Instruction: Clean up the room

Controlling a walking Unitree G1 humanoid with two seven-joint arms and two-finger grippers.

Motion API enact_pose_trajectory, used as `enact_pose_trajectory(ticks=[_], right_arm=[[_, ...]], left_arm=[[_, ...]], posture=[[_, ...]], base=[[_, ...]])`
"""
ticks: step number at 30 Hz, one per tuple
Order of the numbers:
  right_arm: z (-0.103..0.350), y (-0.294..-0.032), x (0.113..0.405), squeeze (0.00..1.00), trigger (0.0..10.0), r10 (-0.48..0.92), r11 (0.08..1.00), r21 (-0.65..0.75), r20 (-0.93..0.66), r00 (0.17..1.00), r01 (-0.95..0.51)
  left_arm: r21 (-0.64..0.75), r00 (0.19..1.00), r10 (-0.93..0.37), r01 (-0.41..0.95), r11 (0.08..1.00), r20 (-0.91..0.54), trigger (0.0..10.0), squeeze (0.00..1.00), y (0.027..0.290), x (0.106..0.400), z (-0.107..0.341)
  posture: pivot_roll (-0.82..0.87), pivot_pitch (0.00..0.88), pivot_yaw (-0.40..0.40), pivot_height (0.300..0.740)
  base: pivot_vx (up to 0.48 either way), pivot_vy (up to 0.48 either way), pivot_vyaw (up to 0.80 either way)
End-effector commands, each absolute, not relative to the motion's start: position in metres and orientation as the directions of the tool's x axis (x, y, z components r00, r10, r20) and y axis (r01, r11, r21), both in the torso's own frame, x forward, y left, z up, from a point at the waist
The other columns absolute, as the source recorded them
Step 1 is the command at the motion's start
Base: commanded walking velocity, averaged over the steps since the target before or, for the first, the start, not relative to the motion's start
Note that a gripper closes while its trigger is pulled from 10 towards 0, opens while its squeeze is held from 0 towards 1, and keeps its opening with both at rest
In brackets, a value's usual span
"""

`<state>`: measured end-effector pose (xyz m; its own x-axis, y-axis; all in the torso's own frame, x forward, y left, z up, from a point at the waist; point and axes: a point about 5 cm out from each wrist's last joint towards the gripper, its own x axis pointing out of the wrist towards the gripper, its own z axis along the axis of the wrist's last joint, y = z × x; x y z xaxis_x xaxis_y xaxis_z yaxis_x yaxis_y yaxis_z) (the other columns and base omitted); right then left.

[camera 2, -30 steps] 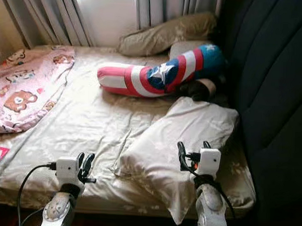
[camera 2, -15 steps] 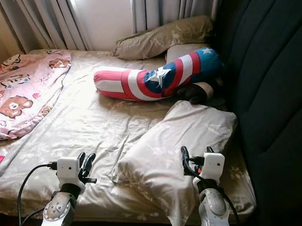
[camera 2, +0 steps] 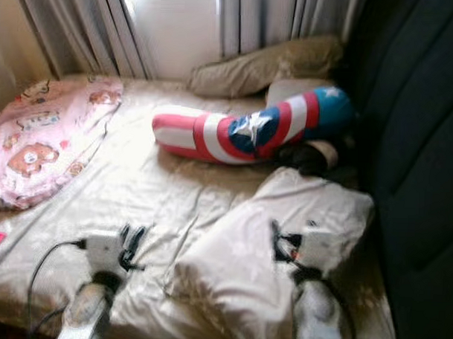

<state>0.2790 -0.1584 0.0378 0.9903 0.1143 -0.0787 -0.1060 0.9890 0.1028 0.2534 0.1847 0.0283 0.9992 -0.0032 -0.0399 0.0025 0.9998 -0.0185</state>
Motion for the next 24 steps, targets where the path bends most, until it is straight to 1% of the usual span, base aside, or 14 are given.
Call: enact_pose_trajectory(ticks=[1, 7, 13, 20, 24], right_arm=[[0.03, -0.177, 0.27, 0.0, 10.0, 0.057, 0.995, 0.089, -0.111, 0.992, -0.048], [0.028, -0.178, 0.27, 0.0, 10.0, 0.05, 0.996, 0.084, -0.122, 0.991, -0.04], [0.02, -0.181, 0.269, 0.0, 10.0, 0.025, 0.999, 0.049, -0.191, 0.981, -0.015], [0.018, -0.179, 0.266, 0.0, 10.0, 0.03, 0.998, 0.059, -0.189, 0.982, -0.02], [0.016, -0.18, 0.267, 0.0, 10.0, 0.031, 0.999, 0.042, -0.209, 0.977, -0.023]], left_arm=[[-0.033, 0.999, -0.045, 0.045, 0.998, -0.013, 10.0, 0.0, 0.172, 0.261, 0.035], [-0.036, 0.999, -0.052, 0.051, 0.998, -0.012, 10.0, 0.0, 0.171, 0.262, 0.036], [-0.042, 0.998, -0.062, 0.062, 0.997, -0.013, 10.0, 0.0, 0.17, 0.261, 0.036], [-0.042, 0.997, -0.073, 0.072, 0.997, -0.011, 10.0, 0.0, 0.169, 0.261, 0.036], [-0.039, 0.997, -0.076, 0.076, 0.996, -0.01, 10.0, 0.0, 0.169, 0.262, 0.037]], posture=[[-0.11, 0.0, 0.029, 0.74], [-0.11, 0.0, 0.031, 0.74], [-0.11, 0.0, 0.035, 0.74], [-0.11, 0.0, 0.04, 0.702], [-0.11, 0.0, 0.04, 0.702]], base=[[0.0, 0.0, 0.0], [0.0, 0.0, 0.0], [0.0, 0.0, 0.0], [0.0, 0.0, 0.0], [0.0, 0.0, 0.0]])
